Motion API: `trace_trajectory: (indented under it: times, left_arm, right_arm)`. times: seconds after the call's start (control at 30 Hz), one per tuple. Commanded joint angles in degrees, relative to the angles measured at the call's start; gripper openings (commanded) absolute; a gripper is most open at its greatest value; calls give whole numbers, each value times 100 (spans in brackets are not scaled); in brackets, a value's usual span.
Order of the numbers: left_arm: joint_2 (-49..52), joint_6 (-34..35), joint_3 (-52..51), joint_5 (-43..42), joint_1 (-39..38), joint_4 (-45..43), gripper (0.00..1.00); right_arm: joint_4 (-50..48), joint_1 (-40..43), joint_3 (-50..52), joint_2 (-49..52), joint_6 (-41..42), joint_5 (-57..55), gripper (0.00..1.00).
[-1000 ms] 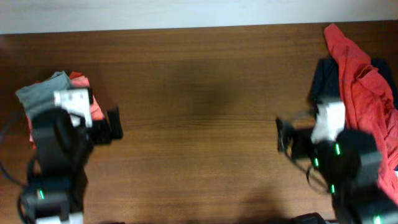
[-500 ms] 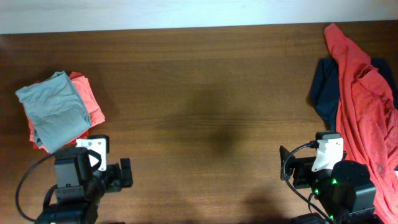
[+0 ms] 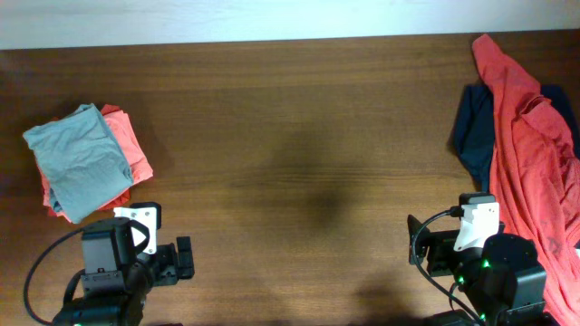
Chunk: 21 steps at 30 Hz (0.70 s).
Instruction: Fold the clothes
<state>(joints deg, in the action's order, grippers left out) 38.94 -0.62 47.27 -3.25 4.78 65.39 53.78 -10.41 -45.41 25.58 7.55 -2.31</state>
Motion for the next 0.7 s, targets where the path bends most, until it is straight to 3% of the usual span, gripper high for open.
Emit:
trace_trajectory:
  times: [0.0,0.17,0.33,0.5,0.67]
  left_arm:
    - [-33,-9,-46,-61,-17,7,99]
    - [-35,-9,-46,-61,-17,9,99]
    - [-33,-9,-46,-61,-17,7,99]
    - [-33,-9,-46,-61,-17,7,99]
    - [-35,-9,-46,-61,-17,9,99]
  right_arm:
    - [0,31,42,-44,22,-138,99]
    - [-22,33,136,-278,17,-142,99]
    - [-240,138,741,-1266,-70,-98,99]
    - [-595,568,1582,-2286,-74,192,99]
    - [-1040,1091,2184,-2538,-214,713,99]
